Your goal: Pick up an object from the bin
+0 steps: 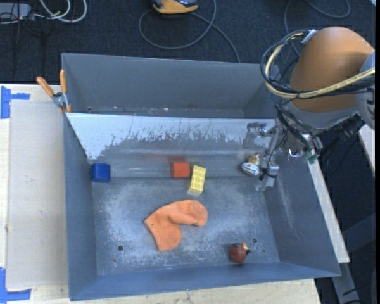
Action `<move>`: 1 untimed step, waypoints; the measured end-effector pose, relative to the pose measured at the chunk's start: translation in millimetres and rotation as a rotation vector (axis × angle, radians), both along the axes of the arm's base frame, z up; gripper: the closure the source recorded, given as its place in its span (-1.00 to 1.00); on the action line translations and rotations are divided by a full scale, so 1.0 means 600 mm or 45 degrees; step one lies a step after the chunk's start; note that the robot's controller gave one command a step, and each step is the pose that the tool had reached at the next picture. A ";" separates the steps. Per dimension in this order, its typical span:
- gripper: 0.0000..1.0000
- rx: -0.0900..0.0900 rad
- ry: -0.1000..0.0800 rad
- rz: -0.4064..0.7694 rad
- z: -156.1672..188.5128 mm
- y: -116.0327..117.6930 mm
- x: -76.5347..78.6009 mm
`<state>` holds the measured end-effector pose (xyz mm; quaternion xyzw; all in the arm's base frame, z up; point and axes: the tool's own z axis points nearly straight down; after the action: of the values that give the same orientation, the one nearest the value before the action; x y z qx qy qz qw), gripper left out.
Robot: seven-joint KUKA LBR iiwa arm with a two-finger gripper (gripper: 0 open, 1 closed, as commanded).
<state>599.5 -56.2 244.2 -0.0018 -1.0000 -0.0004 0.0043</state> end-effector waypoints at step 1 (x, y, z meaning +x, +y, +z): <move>-1.00 -0.001 -0.011 0.002 0.008 0.000 0.002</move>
Offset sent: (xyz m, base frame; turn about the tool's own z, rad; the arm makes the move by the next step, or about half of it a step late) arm 0.0159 0.0652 -0.0671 -0.1119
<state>600.7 -56.0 249.1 -0.0012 -1.0000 -0.0001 0.0001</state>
